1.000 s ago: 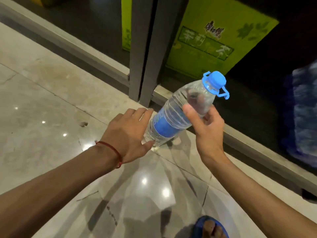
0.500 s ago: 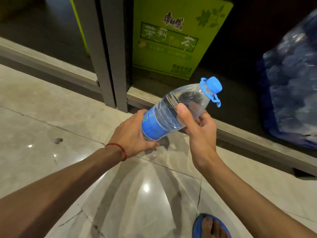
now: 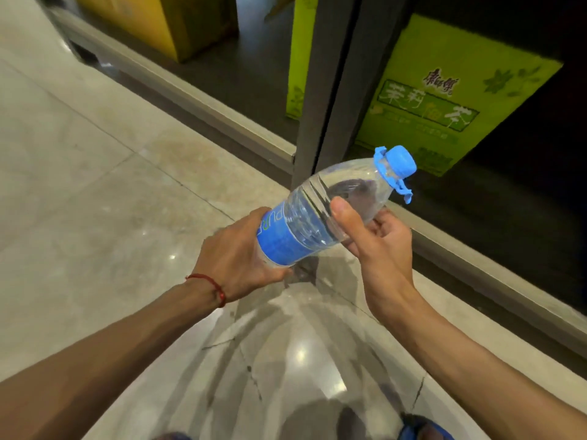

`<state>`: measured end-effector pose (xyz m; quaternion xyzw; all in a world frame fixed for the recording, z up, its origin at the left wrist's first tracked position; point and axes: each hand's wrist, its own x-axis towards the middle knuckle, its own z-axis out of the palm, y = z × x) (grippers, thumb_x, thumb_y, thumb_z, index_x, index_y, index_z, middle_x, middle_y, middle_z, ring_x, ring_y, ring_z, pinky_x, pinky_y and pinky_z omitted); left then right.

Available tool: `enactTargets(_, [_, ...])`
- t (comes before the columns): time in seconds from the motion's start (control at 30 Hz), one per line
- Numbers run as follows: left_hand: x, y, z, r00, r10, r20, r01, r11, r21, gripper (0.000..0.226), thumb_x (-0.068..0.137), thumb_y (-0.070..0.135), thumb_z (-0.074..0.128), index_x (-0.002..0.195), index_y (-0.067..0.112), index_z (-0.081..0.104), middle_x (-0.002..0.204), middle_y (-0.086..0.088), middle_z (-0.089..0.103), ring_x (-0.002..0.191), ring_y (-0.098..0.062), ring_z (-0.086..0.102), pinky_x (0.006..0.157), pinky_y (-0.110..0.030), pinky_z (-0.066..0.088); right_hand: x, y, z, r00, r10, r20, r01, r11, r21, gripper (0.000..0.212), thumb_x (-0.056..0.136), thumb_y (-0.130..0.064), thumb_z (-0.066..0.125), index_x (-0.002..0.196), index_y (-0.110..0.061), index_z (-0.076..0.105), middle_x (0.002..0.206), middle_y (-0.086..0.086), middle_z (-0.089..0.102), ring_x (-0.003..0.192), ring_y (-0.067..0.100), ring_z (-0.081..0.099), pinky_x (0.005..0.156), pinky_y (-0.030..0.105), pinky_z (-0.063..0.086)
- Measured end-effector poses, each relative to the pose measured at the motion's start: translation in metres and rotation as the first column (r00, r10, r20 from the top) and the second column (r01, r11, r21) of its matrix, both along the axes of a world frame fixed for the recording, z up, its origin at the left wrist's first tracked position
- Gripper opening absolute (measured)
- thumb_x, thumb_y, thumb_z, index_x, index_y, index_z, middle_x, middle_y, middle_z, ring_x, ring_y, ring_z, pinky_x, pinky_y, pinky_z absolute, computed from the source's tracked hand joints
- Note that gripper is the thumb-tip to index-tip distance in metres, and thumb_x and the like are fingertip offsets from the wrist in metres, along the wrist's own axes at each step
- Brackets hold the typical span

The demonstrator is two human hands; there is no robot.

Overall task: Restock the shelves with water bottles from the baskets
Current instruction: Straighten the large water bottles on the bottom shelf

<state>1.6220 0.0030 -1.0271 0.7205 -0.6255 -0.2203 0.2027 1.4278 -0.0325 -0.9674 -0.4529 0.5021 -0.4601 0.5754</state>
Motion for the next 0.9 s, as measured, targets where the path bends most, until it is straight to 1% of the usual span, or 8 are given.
enactTargets(0.1, [0.026,0.030,0.032,0.995,0.098,0.002,-0.098,0.993,0.063,0.072,0.063,0.073,0.074,0.124,0.046,0.045,0.105,0.022,0.069,0.092,-0.015,0.068,0.079,-0.036,0.057,0.028,0.009,0.025,0.993,0.118,0.004,-0.118,0.992,0.036,0.058,0.076,-0.041,0.089,0.124,-0.014,0.070,0.118,0.001,0.078,0.112,0.018,0.073,0.097,0.035,0.060])
enactTargets(0.2, [0.050,0.068,0.070,0.976,0.212,-0.056,-0.206,0.974,0.091,0.074,0.063,0.070,0.074,0.127,0.043,0.047,0.109,0.022,0.069,0.096,-0.016,0.068,0.082,-0.038,0.058,0.059,0.020,0.063,0.973,0.232,0.012,-0.232,0.969,0.080,0.053,0.081,-0.034,0.084,0.127,-0.012,0.069,0.121,0.002,0.077,0.115,0.019,0.073,0.097,0.033,0.060])
enactTargets(0.4, [0.073,0.147,0.171,0.886,0.450,-0.113,-0.423,0.883,0.201,0.063,0.070,0.054,0.079,0.124,0.039,0.050,0.109,0.021,0.067,0.094,-0.013,0.066,0.082,-0.032,0.054,0.107,0.058,0.168,0.884,0.467,0.008,-0.463,0.874,0.146,0.045,0.082,-0.022,0.075,0.125,-0.010,0.067,0.111,-0.003,0.079,0.104,0.013,0.075,0.082,0.020,0.058])
enactTargets(0.5, [0.079,0.179,0.227,0.820,0.563,-0.104,-0.520,0.808,0.277,0.063,0.069,0.054,0.080,0.121,0.039,0.049,0.107,0.021,0.065,0.093,-0.013,0.065,0.084,-0.036,0.055,0.128,0.078,0.225,0.833,0.554,0.014,-0.549,0.822,0.148,0.040,0.080,-0.020,0.075,0.119,-0.012,0.069,0.102,-0.010,0.080,0.099,0.008,0.076,0.079,0.017,0.057])
enactTargets(0.6, [0.077,0.208,0.283,0.745,0.657,-0.115,-0.600,0.736,0.313,0.061,0.069,0.048,0.082,0.120,0.039,0.050,0.105,0.019,0.066,0.090,-0.012,0.064,0.083,-0.035,0.056,0.143,0.094,0.278,0.763,0.646,0.034,-0.642,0.750,0.160,0.037,0.077,-0.025,0.076,0.113,-0.020,0.069,0.098,-0.016,0.079,0.098,0.004,0.075,0.079,0.015,0.056])
enactTargets(0.73, [0.053,0.236,0.349,0.623,0.771,-0.135,-0.698,0.625,0.349,0.063,0.070,0.042,0.086,0.122,0.035,0.052,0.111,0.014,0.068,0.096,-0.016,0.065,0.085,-0.033,0.054,0.143,0.110,0.335,0.654,0.755,0.059,-0.753,0.640,0.154,0.040,0.078,-0.029,0.082,0.114,-0.022,0.068,0.102,-0.015,0.079,0.103,0.007,0.075,0.083,0.019,0.057])
enactTargets(0.8, [0.032,0.251,0.373,0.535,0.831,-0.155,-0.765,0.554,0.328,0.070,0.066,0.044,0.089,0.124,0.040,0.049,0.115,0.016,0.067,0.100,-0.015,0.066,0.087,-0.033,0.055,0.138,0.116,0.358,0.592,0.805,0.030,-0.800,0.583,0.144,0.044,0.077,-0.032,0.091,0.114,-0.020,0.069,0.102,-0.013,0.079,0.100,0.008,0.075,0.081,0.019,0.057])
enactTargets(0.9, [-0.007,0.272,0.402,0.418,0.884,-0.209,-0.842,0.463,0.276,0.073,0.068,0.045,0.090,0.129,0.042,0.050,0.121,0.017,0.066,0.105,-0.009,0.065,0.091,-0.031,0.057,0.124,0.124,0.389,0.493,0.869,-0.026,-0.857,0.491,0.157,0.055,0.069,-0.041,0.087,0.115,-0.016,0.072,0.105,-0.006,0.080,0.098,0.012,0.076,0.082,0.022,0.058])
